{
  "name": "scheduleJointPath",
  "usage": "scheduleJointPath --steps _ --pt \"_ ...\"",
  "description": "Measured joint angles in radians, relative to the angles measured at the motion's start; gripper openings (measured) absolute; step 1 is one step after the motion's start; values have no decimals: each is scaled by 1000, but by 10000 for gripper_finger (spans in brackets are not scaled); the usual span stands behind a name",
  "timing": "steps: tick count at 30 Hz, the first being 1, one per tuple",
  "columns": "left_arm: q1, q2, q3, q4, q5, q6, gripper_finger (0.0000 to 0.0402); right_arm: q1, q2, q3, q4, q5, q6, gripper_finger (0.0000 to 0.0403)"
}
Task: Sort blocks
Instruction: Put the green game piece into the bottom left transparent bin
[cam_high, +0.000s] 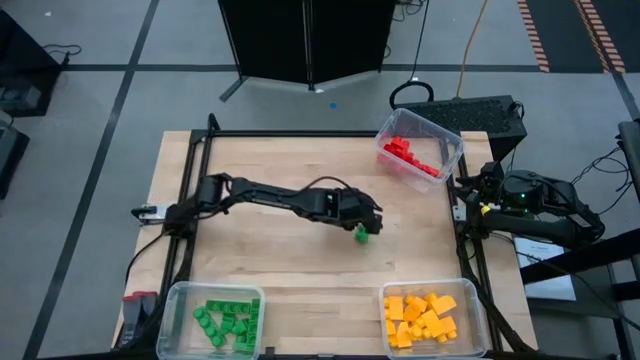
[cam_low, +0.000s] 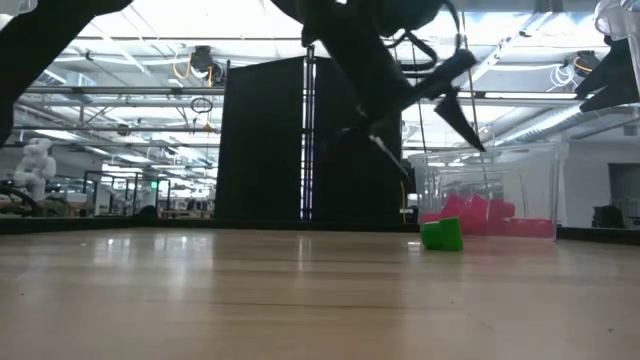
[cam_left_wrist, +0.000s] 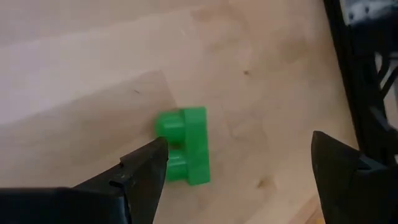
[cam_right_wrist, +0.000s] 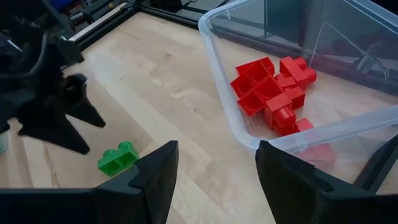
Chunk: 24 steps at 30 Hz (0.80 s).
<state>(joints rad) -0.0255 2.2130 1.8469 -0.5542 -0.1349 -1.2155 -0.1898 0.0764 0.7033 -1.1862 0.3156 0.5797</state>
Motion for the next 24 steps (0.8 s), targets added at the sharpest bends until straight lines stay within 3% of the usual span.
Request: scheduleJointPath --steps 24 --pt "-30 119 48 -23 -35 -6 285 0 0 0 0 -8 -14 208"
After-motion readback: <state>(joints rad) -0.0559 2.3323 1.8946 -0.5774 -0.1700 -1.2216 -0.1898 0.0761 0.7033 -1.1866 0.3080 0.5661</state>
